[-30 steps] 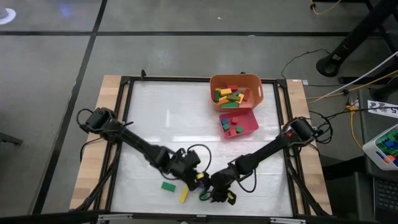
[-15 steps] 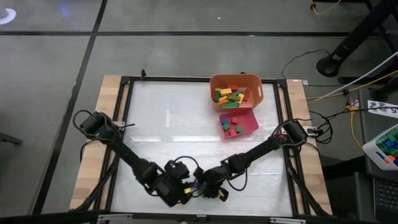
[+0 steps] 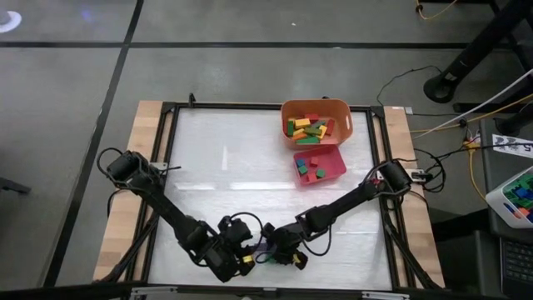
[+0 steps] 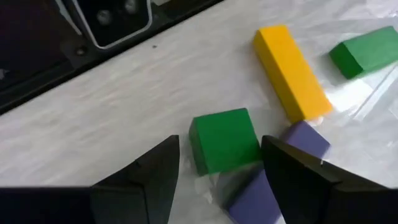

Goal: Sort blocks by size
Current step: Put the green square block into the red bin, then put the green rectangle block into the orange bin, then put the violet rectangle block into the orange bin

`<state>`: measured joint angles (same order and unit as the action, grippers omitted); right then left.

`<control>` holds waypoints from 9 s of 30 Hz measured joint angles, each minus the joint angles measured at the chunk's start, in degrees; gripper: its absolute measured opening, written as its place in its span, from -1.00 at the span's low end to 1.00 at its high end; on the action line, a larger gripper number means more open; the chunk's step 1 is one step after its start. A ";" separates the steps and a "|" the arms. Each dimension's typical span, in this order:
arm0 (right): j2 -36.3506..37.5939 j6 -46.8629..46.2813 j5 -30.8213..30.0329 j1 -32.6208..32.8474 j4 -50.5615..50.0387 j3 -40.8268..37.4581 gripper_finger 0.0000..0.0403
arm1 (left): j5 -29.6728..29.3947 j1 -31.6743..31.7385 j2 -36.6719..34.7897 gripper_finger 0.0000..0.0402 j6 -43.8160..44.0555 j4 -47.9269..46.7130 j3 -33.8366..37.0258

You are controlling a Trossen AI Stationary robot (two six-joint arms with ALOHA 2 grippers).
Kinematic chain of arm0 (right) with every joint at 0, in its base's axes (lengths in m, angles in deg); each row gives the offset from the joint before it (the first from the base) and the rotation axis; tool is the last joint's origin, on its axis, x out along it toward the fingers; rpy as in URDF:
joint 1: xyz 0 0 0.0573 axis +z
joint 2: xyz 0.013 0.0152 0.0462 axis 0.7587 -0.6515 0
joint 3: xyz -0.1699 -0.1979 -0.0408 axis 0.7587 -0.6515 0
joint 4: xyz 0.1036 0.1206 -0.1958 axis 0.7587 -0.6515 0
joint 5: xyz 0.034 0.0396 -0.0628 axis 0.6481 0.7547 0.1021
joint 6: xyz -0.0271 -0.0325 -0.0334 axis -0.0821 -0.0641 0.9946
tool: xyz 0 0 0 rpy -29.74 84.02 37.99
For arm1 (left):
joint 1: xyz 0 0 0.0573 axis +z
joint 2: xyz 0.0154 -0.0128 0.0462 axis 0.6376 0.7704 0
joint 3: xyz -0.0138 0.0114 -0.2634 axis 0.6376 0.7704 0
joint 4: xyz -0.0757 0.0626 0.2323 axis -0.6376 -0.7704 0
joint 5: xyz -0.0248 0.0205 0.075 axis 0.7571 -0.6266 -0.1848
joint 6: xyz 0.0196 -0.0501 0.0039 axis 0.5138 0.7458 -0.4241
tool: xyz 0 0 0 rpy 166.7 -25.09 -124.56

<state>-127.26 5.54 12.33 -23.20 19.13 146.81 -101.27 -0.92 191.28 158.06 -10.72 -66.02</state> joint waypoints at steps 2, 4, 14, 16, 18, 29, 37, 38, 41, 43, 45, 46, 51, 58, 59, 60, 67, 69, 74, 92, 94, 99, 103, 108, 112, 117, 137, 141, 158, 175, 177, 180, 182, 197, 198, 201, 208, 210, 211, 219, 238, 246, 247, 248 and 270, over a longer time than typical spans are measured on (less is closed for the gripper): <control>0.00 -0.02 0.03 0.02 -0.10 0.00 0.13 | -0.01 0.00 0.00 -0.16 0.00 -0.06 0.00; 0.00 -0.02 0.01 -0.01 -0.17 0.00 0.13 | -0.03 0.00 0.00 -0.16 0.00 -0.07 0.00; -2.23 -0.01 1.18 0.07 0.76 0.08 -0.11 | -0.03 0.00 0.02 -0.16 0.49 -0.07 0.00; -2.80 -0.02 1.92 0.07 0.77 0.11 -0.17 | -0.03 0.00 0.04 -0.16 0.49 -0.09 0.00; -3.06 -0.05 2.52 0.03 1.02 0.11 -0.22 | -0.03 0.00 0.04 -0.16 0.49 -0.14 0.00; -2.61 -0.21 1.93 0.07 1.48 0.04 -0.28 | -0.04 0.00 0.04 -0.16 0.48 -0.17 0.00; 2.55 0.16 -0.55 0.07 -4.20 -0.09 -0.30 | -0.21 0.02 0.04 -0.16 0.38 -0.33 0.00; 3.45 0.44 -1.33 0.07 -5.84 -0.09 -0.29 | -0.27 0.02 0.04 -0.16 0.35 -0.33 0.00; 6.56 1.54 -4.39 0.07 -10.74 -0.07 -0.28 | -0.29 0.02 0.04 -0.16 0.46 -0.31 0.00; 9.02 2.07 -7.46 0.07 -15.33 -0.07 -0.28 | -0.30 0.02 0.04 -0.16 0.48 -0.27 0.00; 11.38 2.84 -10.64 0.07 -19.54 -0.05 -0.28 | -0.31 0.02 0.04 -0.16 0.50 -0.11 0.00; 12.56 3.50 -12.77 0.07 -22.45 -0.04 -0.28 | -0.31 0.02 0.04 -0.16 0.50 -0.11 0.00; 17.60 4.62 -28.21 0.01 -36.65 -0.02 -0.27 | -0.31 0.02 0.04 -0.16 0.99 -0.10 0.00; 21.19 -2.01 -48.91 -4.47 -54.63 -0.04 -0.27 | -0.29 0.02 0.07 -0.16 0.96 -0.09 0.00; 21.55 -3.63 -50.00 -5.70 -56.71 -0.04 -0.27 | -0.29 0.02 0.07 -0.16 0.96 -0.09 0.00; 21.78 -5.33 -50.49 -6.97 -58.33 -0.04 -0.27 | -0.30 0.02 0.07 -0.16 0.96 -0.09 0.00; 21.81 -10.10 -44.29 -17.94 -64.14 -0.15 -0.27 | -0.29 0.13 0.07 -0.16 1.92 -0.18 0.00; 21.77 -10.18 -42.09 -20.92 -64.09 -0.22 -0.27 | -0.29 0.13 0.09 -0.16 2.94 -0.31 0.00; 21.77 -10.25 -40.42 -26.95 -64.06 -0.22 -0.27 | -0.29 0.13 0.09 -0.16 3.20 -0.35 0.00; 21.77 -10.70 -33.57 -33.33 -64.06 -0.22 -0.27 | 18.35 -2.43 0.09 -0.16 -16.58 -0.63 0.00; 21.77 -11.61 -33.60 -33.33 -64.06 -0.22 -0.27 | 18.36 -3.04 0.09 -0.16 -19.20 -0.90 0.00; 21.77 -17.96 -40.10 -33.31 -63.10 -0.24 -0.27 | 18.38 -3.86 0.11 -0.16 -19.22 -6.68 0.00; 21.77 -17.99 -41.01 -33.33 -62.08 -0.24 -0.27 | 18.32 -4.07 0.11 -0.16 -19.10 -11.56 0.00; 21.75 -17.99 -37.77 -33.31 -61.53 -0.24 -0.27 | 18.30 -4.47 0.11 -0.16 -21.69 -14.96 0.02; 21.75 -17.98 -35.56 -33.29 -61.14 -0.24 -0.27 | 18.29 -4.52 0.11 -0.16 -23.55 -16.12 0.02; 21.75 -17.99 -35.60 -33.31 -61.21 -0.24 -0.27 | 18.27 -4.50 0.16 -0.16 -25.22 -16.04 0.02; 21.75 -22.56 -37.09 -33.31 -61.22 -0.24 0.26 | 18.12 -2.36 4.96 -0.16 -35.15 -17.10 0.04; 21.75 -21.99 -37.07 -33.31 -61.52 -0.24 0.30 | 19.73 -2.23 5.47 -0.16 -35.11 -16.40 0.04; 31.02 -19.11 -33.72 -33.31 -63.75 1.25 0.28 | 22.99 -1.25 9.14 -0.16 -35.53 -15.53 0.04; 54.41 -21.22 -13.64 -33.24 -46.92 -17.05 0.28 | 23.80 -0.66 10.07 -0.43 -33.53 -15.22 -0.02; 57.58 -22.13 -11.62 -33.24 -42.70 -21.76 0.28 | 23.80 -0.36 10.08 -0.42 -32.27 -14.97 -0.02; 61.66 -23.67 -8.21 -33.24 -36.25 -28.60 0.28 | 23.78 0.61 10.10 -0.42 -29.39 -13.89 -0.02; 63.97 -24.06 -5.22 -33.24 -31.72 -32.67 0.28 | 23.78 1.54 10.11 -0.43 -28.07 -12.56 0.00; 67.65 -24.20 21.78 -33.24 -1.11 -51.05 0.28 | 22.70 13.19 10.21 -0.43 -23.25 -7.00 0.00; 67.65 -24.13 21.88 -33.24 -0.23 -51.59 0.28 | 22.68 14.18 10.21 -0.43 -23.83 -6.24 0.00; 67.65 -23.45 22.00 -33.24 1.28 -52.83 0.28 | 22.66 17.17 10.23 -0.42 -26.21 -3.83 0.02; 67.63 -21.65 22.95 -33.24 4.11 -55.11 0.28 | 22.64 23.59 10.23 -0.42 -31.78 2.62 0.02; 67.63 -20.88 22.95 -33.24 3.77 -55.19 0.28 | 22.66 25.25 10.23 -0.42 -33.14 4.73 0.02; 67.63 -20.66 22.95 -33.24 3.70 -55.19 0.28 | 22.68 25.99 10.23 -0.42 -34.08 5.72 0.02; 67.63 -17.43 22.95 -33.24 3.65 -55.19 0.28 | 22.73 32.33 9.01 -0.42 -41.76 16.95 0.04; 68.63 -10.05 22.96 -33.31 4.13 -56.00 0.28 | 22.46 51.55 7.76 -0.39 -56.22 49.88 0.00; 73.35 -16.23 22.85 -33.31 19.37 -66.52 0.28 | 22.48 55.41 7.76 -0.27 -56.24 49.21 0.04; 73.82 -17.54 22.79 -33.31 21.32 -67.53 0.28 | 22.49 55.74 7.76 -0.23 -56.22 49.18 0.04; 74.18 -18.53 22.71 -33.31 23.00 -68.38 0.28 | 22.49 56.07 7.76 -0.17 -56.22 49.07 0.04; 76.50 -19.28 26.84 -33.31 37.03 -72.65 0.28 | 39.19 39.61 0.35 0.15 -47.38 20.83 0.01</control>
<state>-50.75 -13.73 39.17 -56.51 56.16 74.16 -62.09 38.69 191.63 110.68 10.11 -66.02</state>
